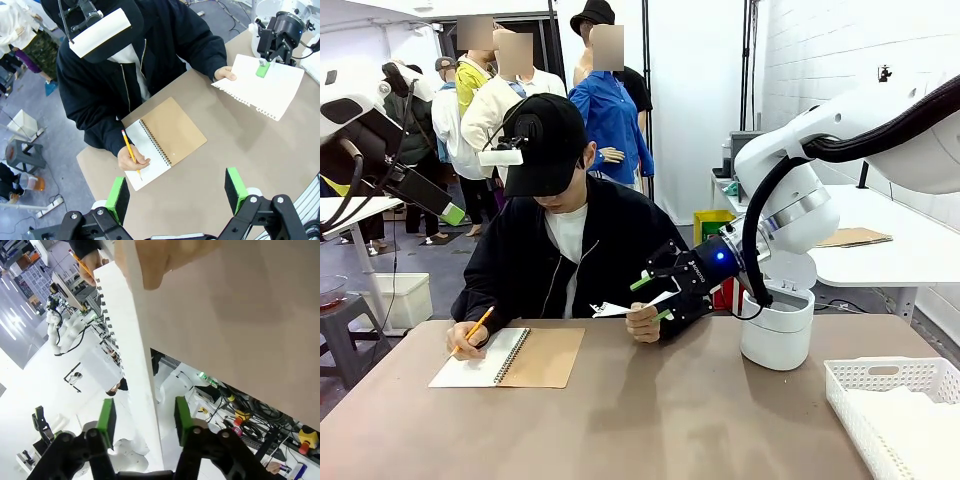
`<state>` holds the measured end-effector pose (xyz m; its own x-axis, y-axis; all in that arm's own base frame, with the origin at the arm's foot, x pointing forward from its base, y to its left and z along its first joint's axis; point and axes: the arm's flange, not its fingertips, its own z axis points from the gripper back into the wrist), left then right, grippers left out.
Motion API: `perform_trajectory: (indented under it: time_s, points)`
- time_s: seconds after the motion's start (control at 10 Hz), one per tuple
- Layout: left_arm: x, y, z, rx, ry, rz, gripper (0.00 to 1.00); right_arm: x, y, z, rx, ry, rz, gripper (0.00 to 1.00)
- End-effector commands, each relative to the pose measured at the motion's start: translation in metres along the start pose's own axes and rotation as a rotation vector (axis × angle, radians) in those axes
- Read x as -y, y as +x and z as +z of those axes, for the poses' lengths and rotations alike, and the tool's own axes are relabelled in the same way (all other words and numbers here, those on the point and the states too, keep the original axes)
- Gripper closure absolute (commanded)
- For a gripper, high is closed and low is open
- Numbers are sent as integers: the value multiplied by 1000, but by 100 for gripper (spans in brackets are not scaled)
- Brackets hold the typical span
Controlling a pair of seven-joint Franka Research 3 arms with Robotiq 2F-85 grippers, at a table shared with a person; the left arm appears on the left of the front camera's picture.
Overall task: Sort the paper based on its condition.
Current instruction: If a person hands you a paper, place it in the Organizing basket , and if it's crumpled, put it in the Trash can.
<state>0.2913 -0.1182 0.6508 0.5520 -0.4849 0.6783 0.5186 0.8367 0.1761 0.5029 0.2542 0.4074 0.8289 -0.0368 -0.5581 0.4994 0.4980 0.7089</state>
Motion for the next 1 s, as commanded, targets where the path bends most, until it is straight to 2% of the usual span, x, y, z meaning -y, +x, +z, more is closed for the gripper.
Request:
perform_trajectory:
  time_s: [0.0,0.9]
  points:
    - [0,0,0,1,0,2,0,0,1,1,9,-8,-3,100]
    - [0,0,0,1,0,2,0,-1,-9,6,3,-3,35,100]
